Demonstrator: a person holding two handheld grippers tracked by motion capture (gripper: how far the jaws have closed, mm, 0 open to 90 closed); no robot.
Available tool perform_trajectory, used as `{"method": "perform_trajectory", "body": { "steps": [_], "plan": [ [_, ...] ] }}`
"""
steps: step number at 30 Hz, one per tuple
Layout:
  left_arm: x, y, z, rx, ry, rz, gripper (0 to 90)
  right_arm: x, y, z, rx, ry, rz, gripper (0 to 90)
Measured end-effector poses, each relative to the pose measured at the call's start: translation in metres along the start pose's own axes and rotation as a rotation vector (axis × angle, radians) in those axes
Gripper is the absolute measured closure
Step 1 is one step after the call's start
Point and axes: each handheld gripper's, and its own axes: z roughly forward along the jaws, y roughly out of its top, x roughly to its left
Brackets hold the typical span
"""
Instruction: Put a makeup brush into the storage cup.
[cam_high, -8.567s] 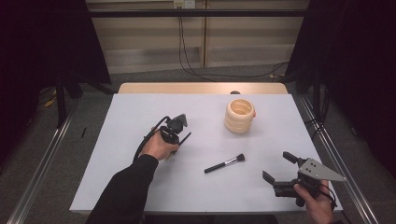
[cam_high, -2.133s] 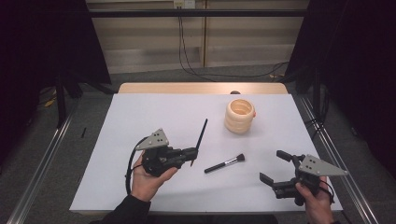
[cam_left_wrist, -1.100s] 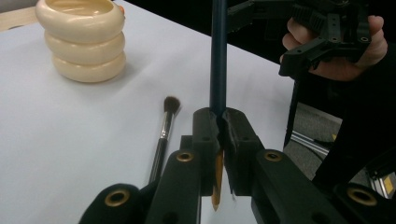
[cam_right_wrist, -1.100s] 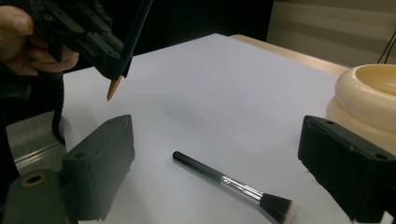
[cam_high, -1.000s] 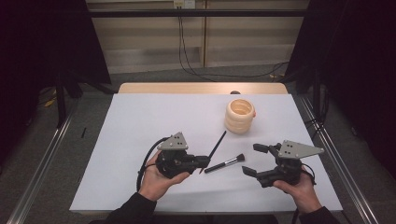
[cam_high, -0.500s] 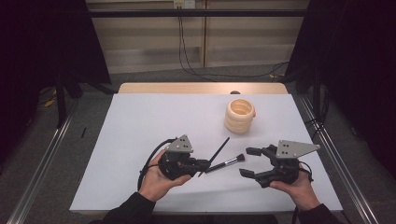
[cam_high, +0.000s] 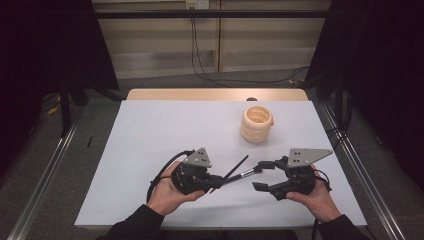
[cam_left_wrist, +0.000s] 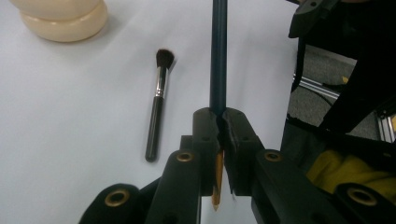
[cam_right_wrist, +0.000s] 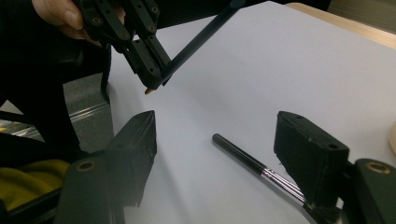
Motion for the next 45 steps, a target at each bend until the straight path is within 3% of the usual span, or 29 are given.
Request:
{"method": "perform_trajectory", "body": {
  "steps": [1, 2, 5, 9, 10, 11, 14, 15, 16, 18, 29, 35, 37, 40, 44, 45],
  "plan": [
    [0.0, 0.001, -0.002, 0.026, 0.004, 0.019, 84.2, 0.0, 0.001, 0.0, 0.009, 0.008, 0.003, 29.0],
    [0.0, 0.0, -0.001, 0.013, -0.009, 0.015, 84.2, -0.001, 0.002, 0.001, 0.024, 0.009, 0.001, 27.7],
    [0.001, 0.001, -0.001, 0.037, -0.01, 0.026, 84.1, -0.001, 0.005, 0.003, 0.057, 0.026, -0.018, 25.7],
    [0.0, 0.003, -0.001, 0.093, -0.009, 0.054, 84.1, -0.001, 0.01, 0.006, 0.105, 0.047, -0.042, 22.0],
    [-0.002, 0.003, 0.0, 0.085, -0.007, 0.034, 84.1, -0.001, 0.011, 0.007, 0.117, 0.052, -0.041, 19.5],
    [0.0, 0.004, -0.001, 0.117, -0.01, 0.069, 84.1, -0.002, 0.012, 0.009, 0.132, 0.05, -0.047, 18.1],
    [-0.002, 0.005, 0.0, 0.118, -0.01, 0.052, 84.1, -0.004, 0.015, 0.013, 0.17, 0.068, -0.052, 11.8],
    [-0.001, 0.006, -0.001, 0.147, -0.009, 0.079, 84.1, -0.004, 0.016, 0.014, 0.18, 0.073, -0.057, 10.0],
    [-0.002, 0.006, 0.0, 0.143, -0.009, 0.064, 84.1, -0.005, 0.017, 0.015, 0.198, 0.078, -0.064, 8.0],
    [-0.002, 0.006, 0.001, 0.171, -0.012, 0.078, 84.1, -0.004, 0.02, 0.018, 0.227, 0.077, -0.074, 5.8],
    [-0.004, 0.011, 0.007, 0.278, -0.008, 0.105, 84.1, -0.01, 0.026, 0.032, 0.337, 0.122, -0.097, 10.4],
    [-0.005, 0.012, 0.01, 0.345, -0.029, 0.132, 84.1, -0.01, 0.033, 0.036, 0.402, 0.145, -0.141, 21.6],
    [-0.005, 0.013, 0.01, 0.355, -0.043, 0.141, 84.1, -0.01, 0.034, 0.038, 0.427, 0.177, -0.155, 31.8],
    [-0.006, 0.011, 0.013, 0.374, -0.057, 0.144, 84.1, -0.009, 0.035, 0.042, 0.46, 0.2, -0.183, 40.0],
    [-0.006, 0.012, 0.016, 0.426, -0.054, 0.177, 84.1, -0.009, 0.036, 0.048, 0.504, 0.227, -0.2, 42.1],
    [-0.007, 0.012, 0.017, 0.412, -0.053, 0.147, 84.1, -0.009, 0.036, 0.05, 0.51, 0.234, -0.199, 42.1]
  ]
}}
